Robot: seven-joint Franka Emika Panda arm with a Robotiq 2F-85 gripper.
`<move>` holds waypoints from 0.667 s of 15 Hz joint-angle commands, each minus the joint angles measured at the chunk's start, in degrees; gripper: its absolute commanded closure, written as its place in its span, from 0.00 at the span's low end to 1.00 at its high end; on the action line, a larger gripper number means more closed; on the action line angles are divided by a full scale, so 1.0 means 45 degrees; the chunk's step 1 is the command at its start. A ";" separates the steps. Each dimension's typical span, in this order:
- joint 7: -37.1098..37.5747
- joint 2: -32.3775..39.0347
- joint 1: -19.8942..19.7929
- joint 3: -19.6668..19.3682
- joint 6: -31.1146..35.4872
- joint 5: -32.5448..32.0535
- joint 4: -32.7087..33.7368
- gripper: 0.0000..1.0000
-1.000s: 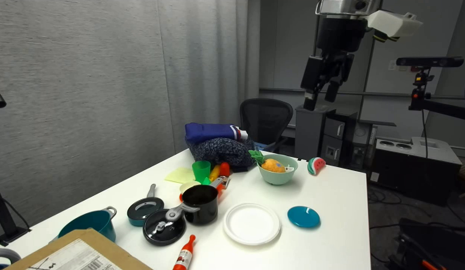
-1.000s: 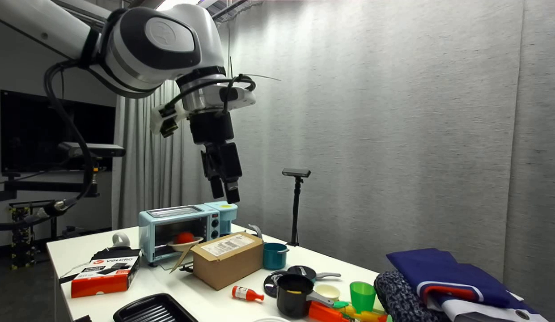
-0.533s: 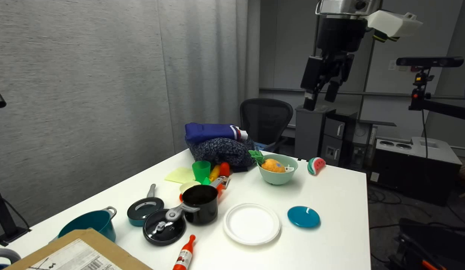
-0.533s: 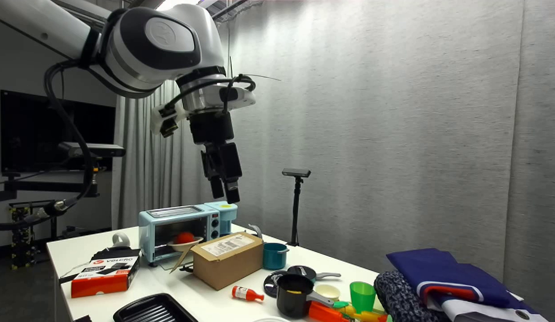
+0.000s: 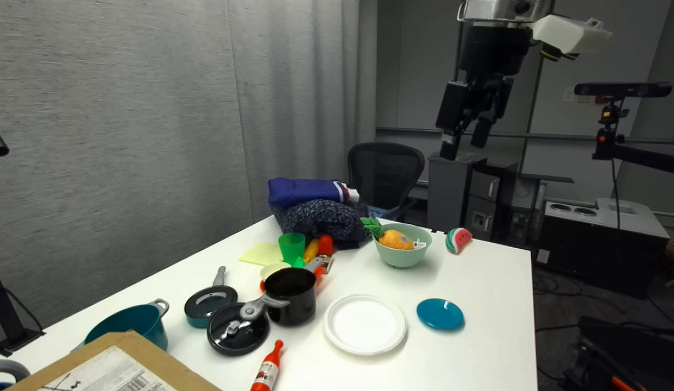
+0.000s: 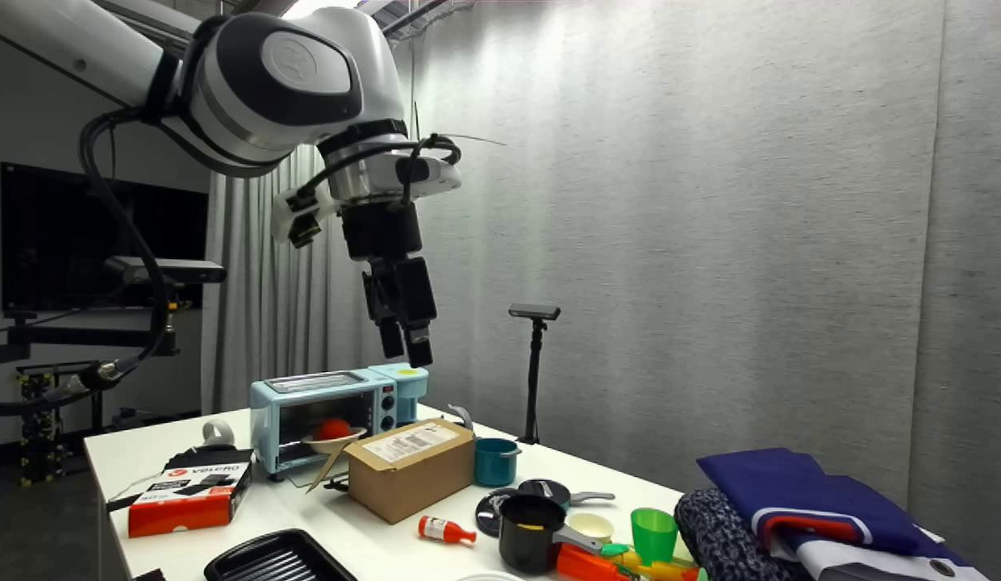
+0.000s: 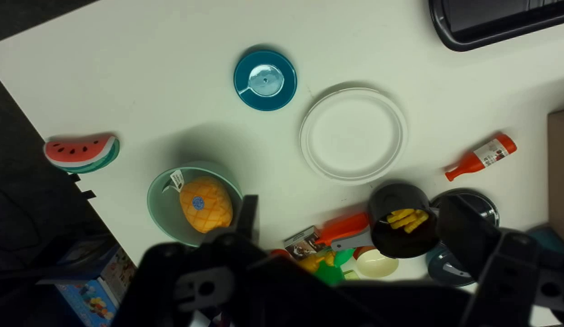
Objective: Move the bowl
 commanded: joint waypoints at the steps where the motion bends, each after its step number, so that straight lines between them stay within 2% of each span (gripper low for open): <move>1: 0.0021 0.0008 0.0064 -0.0056 -0.0024 -0.0031 0.0020 0.00; 3: -0.0280 0.0018 0.0097 -0.0100 -0.0088 -0.0136 0.0018 0.00; 7: -0.2435 0.1205 0.0280 -0.0570 0.0469 -0.0253 0.0446 0.00; 10: -0.2503 0.2392 0.0136 -0.0656 0.1466 -0.0365 0.0791 0.00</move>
